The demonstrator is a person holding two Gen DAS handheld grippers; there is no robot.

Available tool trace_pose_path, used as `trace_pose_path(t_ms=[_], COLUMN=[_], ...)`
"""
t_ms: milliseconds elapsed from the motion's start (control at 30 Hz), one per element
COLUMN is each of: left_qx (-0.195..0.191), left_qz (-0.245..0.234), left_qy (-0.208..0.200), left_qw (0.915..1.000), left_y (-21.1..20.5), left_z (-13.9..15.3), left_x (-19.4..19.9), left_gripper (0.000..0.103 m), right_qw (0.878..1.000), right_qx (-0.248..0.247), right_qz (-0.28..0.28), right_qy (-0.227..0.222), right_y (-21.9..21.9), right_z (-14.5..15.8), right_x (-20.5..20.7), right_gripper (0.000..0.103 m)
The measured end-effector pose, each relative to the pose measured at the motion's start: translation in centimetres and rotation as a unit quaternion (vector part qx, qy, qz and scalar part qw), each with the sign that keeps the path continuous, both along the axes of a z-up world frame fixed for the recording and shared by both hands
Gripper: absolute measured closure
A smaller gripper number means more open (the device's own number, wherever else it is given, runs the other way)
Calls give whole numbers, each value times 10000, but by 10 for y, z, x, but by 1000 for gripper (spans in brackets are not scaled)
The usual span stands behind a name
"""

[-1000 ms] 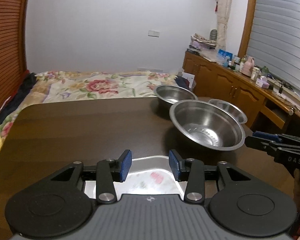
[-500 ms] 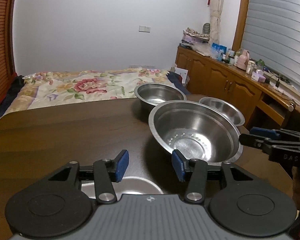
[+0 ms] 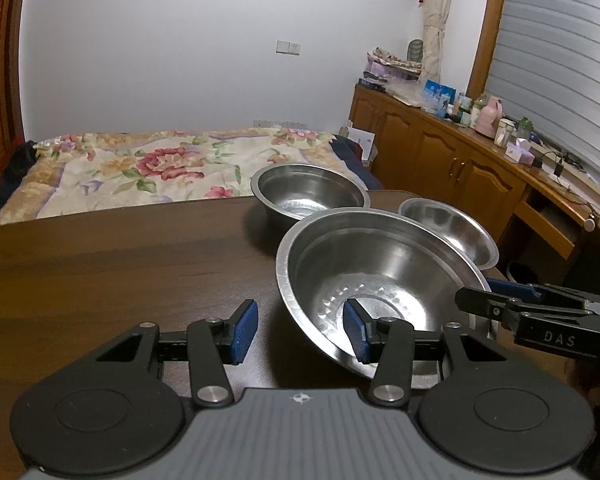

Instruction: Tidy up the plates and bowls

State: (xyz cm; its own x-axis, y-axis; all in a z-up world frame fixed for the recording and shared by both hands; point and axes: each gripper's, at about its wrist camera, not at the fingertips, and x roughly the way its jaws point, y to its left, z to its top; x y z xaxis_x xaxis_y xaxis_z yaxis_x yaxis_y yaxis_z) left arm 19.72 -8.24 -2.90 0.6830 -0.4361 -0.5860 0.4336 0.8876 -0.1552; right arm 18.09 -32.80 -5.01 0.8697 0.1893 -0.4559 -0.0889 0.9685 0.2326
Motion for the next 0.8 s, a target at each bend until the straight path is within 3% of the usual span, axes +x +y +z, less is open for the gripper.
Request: trace_pose_path(t_ms=[267, 467, 800], left_qx=[23, 20, -9], left_qz=[16, -6, -19], left_qy=[95, 182, 204], left_qw=[10000, 9998, 9998], left_y=[-5, -7, -7], left_z=[-5, -7, -8], left_x=[6, 10, 14], left_gripper=[60, 73, 78], right_qw=[9999, 9993, 9990], right_qx=[140, 334, 412], right_qz=[7, 17, -8], right_qy=[79, 149, 159], right_y=[-2, -4, -2], right_z=[-3, -5, -5], right_x=[8, 14, 18], right_gripper=[49, 50, 63])
